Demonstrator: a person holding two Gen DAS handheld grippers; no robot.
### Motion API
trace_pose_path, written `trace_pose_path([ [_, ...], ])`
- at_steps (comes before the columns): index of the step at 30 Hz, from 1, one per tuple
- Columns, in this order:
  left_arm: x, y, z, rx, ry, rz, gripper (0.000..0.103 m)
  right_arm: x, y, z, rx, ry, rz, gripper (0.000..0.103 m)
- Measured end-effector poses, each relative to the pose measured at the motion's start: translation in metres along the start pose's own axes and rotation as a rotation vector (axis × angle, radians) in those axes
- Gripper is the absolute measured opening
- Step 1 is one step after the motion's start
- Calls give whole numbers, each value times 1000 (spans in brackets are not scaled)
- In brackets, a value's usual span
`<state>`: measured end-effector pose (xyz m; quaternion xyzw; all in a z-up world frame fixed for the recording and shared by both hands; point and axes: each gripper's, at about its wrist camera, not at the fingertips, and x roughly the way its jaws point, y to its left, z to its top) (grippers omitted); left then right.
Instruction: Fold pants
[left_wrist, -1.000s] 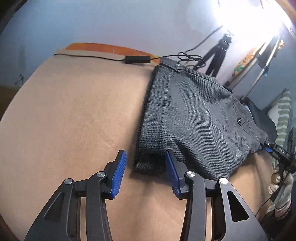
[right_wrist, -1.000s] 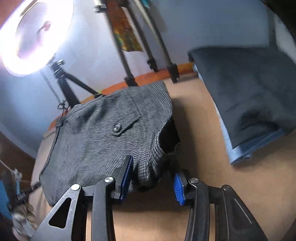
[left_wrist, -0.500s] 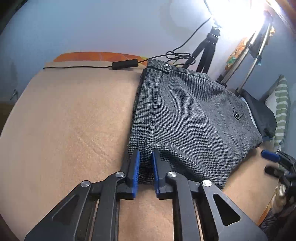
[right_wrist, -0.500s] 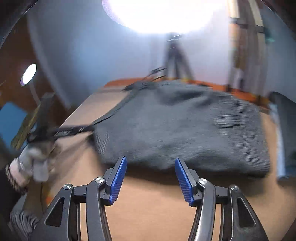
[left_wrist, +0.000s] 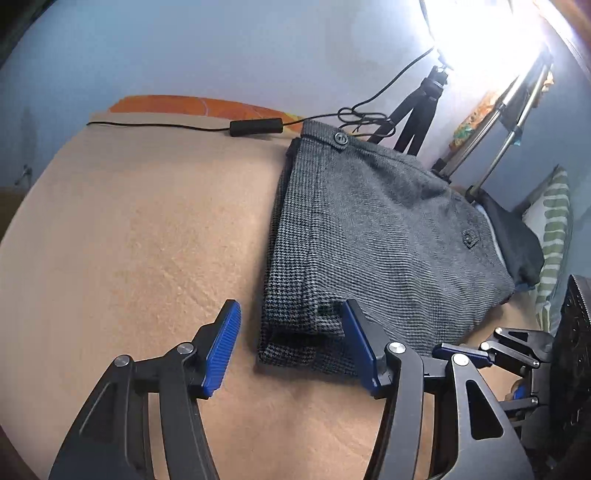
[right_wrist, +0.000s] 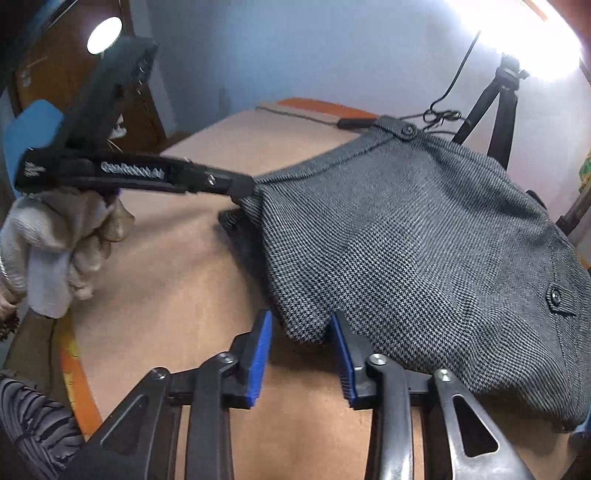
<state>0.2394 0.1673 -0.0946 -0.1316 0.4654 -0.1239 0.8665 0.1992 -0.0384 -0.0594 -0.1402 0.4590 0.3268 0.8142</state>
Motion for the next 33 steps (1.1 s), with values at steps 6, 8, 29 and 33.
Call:
trace_pose_path([
  [6,7,-5,0,29,-3,-6,11,1,-8,4,12,8,22,6],
  [8,-1,-11,2,59,-28,10,10,-4,-7,6,2,1,20,3],
  [29,-47,-54,1,248,-123,140,29,-85,-80,-56,320,-91,66,43],
  [33,-34,-104,0,362,-108,98,29,-111,-135,-80,527,-137,-42,56],
])
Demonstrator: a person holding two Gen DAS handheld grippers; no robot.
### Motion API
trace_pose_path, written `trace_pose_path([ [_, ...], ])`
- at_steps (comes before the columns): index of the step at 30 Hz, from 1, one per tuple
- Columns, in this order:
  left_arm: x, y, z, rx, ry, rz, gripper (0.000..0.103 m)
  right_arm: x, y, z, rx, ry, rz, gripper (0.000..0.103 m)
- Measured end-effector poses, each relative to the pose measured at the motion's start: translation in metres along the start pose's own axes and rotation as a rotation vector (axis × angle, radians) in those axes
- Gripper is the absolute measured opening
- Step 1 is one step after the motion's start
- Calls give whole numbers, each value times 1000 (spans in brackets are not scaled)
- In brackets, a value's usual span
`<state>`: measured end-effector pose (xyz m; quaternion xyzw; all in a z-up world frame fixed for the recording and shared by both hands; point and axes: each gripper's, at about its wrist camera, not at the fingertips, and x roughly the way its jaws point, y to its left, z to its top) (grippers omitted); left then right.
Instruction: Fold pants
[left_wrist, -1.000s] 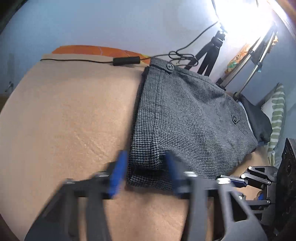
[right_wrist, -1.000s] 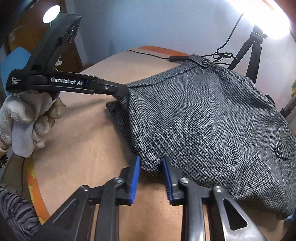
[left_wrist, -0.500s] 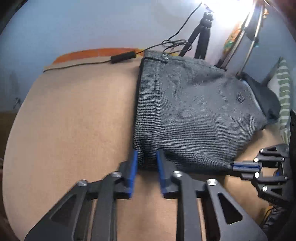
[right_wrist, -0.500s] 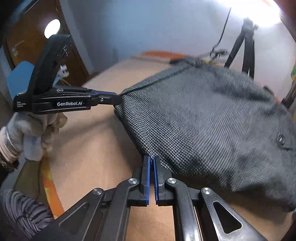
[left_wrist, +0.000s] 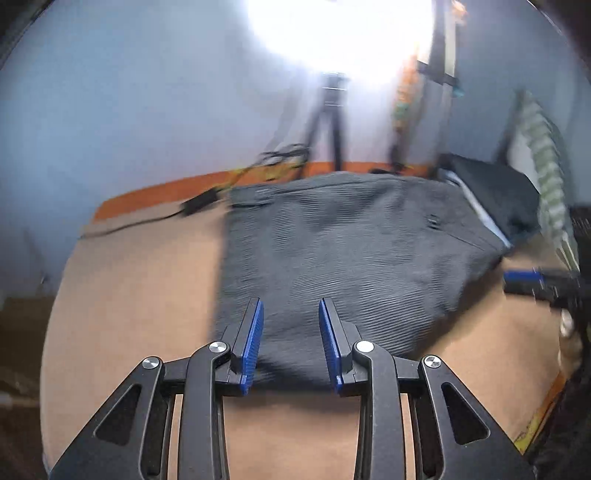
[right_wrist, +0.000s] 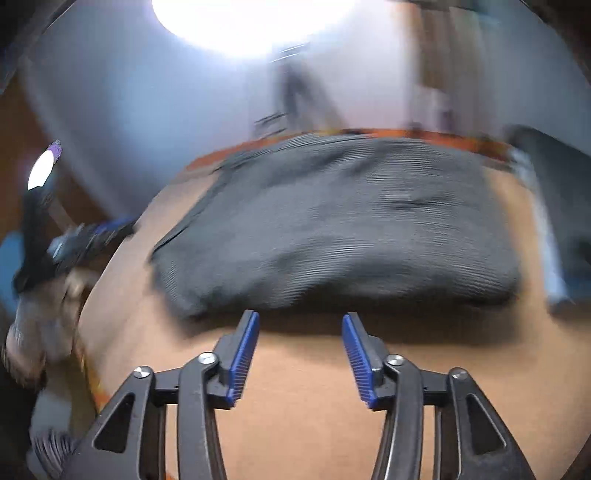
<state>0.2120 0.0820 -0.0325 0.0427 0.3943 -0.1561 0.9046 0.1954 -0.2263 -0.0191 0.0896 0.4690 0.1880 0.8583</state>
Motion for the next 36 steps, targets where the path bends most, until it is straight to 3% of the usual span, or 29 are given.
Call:
trace_pose_path([
  [7,40,-77,22,140,36,-94,29,-13,-100,6,383,-51,-21,69],
  [14,82,-119,32,193,80,-146,29,11,-155,-2,673,-50,84,71],
  [21,111,-136,31,209,121,-154,29,24,-149,5,669,-103,90,69],
  [22,116,-137,28,220,131,-151,29,26,-148,6,664,-108,93,65],
  [24,122,-138,21,235,134,-142,30,34,-147,8,657,-97,118,37],
  [28,119,-130,21,205,126,-169,30,31,-145,12,631,-107,125,25],
  [31,98,-133,22,225,72,-170,39,22,-142,19,602,-111,137,22],
  [33,83,-141,20,242,28,-210,58,17,-138,24,580,-117,139,21],
  [36,67,-161,11,326,9,-248,64,13,-134,30,564,-122,153,20],
])
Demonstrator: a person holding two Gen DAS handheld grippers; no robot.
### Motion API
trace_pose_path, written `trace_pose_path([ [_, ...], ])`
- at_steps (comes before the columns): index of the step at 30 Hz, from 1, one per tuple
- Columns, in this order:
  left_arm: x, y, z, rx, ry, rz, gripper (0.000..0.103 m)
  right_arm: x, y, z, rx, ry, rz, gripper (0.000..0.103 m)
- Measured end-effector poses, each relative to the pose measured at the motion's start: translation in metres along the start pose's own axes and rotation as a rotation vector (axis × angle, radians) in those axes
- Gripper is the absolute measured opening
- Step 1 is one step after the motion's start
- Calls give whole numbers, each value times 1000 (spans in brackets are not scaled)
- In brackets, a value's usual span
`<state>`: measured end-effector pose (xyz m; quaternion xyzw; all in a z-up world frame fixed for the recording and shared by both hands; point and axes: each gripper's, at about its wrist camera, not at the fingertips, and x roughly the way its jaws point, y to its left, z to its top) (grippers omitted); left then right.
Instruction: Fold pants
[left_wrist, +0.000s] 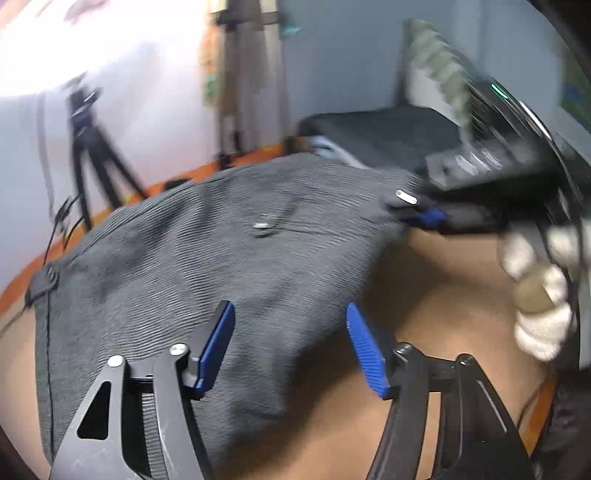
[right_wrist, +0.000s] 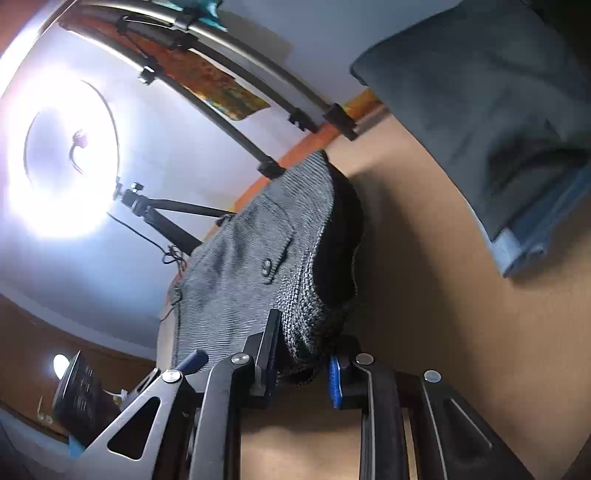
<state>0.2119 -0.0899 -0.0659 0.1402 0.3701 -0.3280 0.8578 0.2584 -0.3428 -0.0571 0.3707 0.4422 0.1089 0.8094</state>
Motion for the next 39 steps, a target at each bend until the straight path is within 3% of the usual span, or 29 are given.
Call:
trace_pose_path([
  [3,10,-11,-4,21,56,-28,64,0,7,3,-25,-8,-2,20],
  [7,25,8,-16,-125,133,-118,64,0,21,5,-86,-21,-25,19],
  [9,21,14,-21,-152,138,-119,64,1,35,4,-146,-24,-50,17],
  [13,-21,35,-24,-216,58,-102,64,2,70,1,-298,-53,-102,16],
  [15,-43,52,-26,-257,24,-73,64,3,87,-1,-355,-60,-109,16],
  [20,-86,106,-52,-318,7,101,64,12,141,-11,-534,-75,-134,15],
  [26,-125,173,-97,-520,-36,222,64,38,203,-39,-726,-62,-149,15],
  [32,-170,217,-131,-671,-130,300,64,95,268,-94,-944,30,-148,14],
  [39,-195,245,-164,-766,-154,340,64,177,301,-166,-1139,176,-178,10],
])
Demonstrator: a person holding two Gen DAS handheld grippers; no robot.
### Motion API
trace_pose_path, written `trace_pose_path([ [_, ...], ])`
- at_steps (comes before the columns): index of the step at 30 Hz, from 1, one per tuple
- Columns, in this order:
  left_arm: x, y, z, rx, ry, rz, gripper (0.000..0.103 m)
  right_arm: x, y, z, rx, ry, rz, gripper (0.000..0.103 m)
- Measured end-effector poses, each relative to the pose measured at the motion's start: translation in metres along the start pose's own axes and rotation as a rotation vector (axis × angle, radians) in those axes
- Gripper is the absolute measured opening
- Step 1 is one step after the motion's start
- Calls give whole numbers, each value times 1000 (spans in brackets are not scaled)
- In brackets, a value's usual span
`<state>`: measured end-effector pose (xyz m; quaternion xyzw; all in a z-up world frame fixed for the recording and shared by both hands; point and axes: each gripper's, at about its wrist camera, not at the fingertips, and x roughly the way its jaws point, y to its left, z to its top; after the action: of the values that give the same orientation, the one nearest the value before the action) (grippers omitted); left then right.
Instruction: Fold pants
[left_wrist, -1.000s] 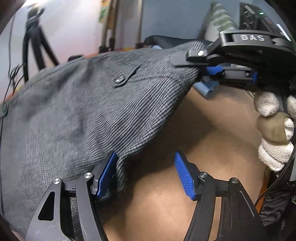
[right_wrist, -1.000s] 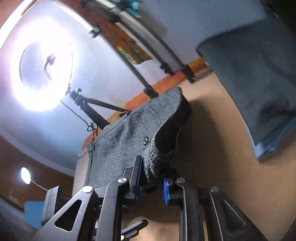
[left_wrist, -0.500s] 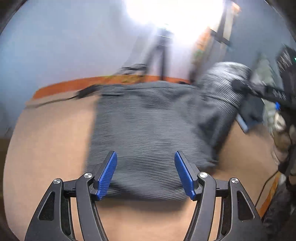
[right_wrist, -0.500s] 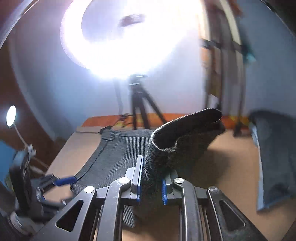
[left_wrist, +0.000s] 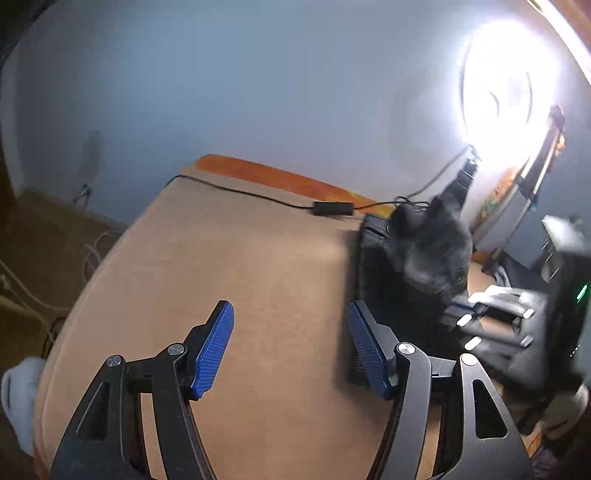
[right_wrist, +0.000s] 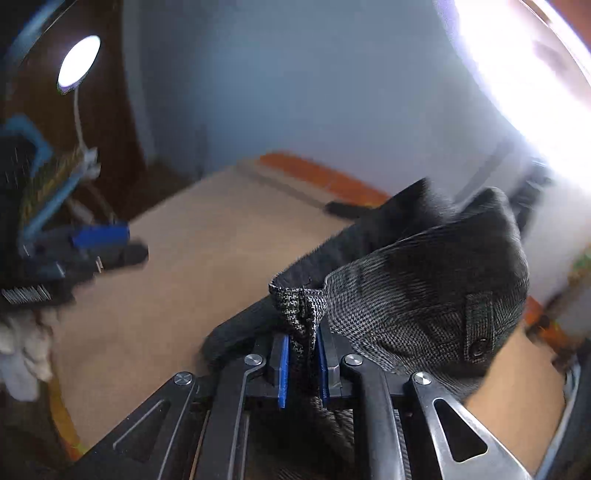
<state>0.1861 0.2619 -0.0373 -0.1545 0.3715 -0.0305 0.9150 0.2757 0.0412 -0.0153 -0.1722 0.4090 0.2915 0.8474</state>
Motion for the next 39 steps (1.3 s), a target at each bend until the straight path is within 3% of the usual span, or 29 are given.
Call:
trace_pose_path([
  [3,-5,6,-3,-9,-3,7,64,23,27,-6,-69,45,-4,10],
  [8,-7,8,0,-9,-12,12,64,33,40,-13,-103,54,25,12],
  [10,-5,5,3,-7,-13,8,64,27,42,-16,-113,48,49,17],
  [12,-5,-1,4,3,-14,-6,64,11,36,-21,-107,29,112,35],
  [15,-3,-18,6,40,-14,-22,64,-19,24,-27,-60,-37,178,44],
  [18,2,-44,4,104,-7,-53,64,-53,-5,-43,36,-103,217,55],
  [23,7,-104,-8,260,17,-125,64,-75,-78,-74,226,-130,177,57],
  [26,15,-142,-15,346,38,-161,64,-69,-128,-84,354,-114,155,57],
  [32,46,-217,-29,520,87,-220,64,-42,-211,-82,582,-115,196,60],
  [39,88,-246,-64,625,213,-264,64,10,-251,-70,702,-82,262,61],
])
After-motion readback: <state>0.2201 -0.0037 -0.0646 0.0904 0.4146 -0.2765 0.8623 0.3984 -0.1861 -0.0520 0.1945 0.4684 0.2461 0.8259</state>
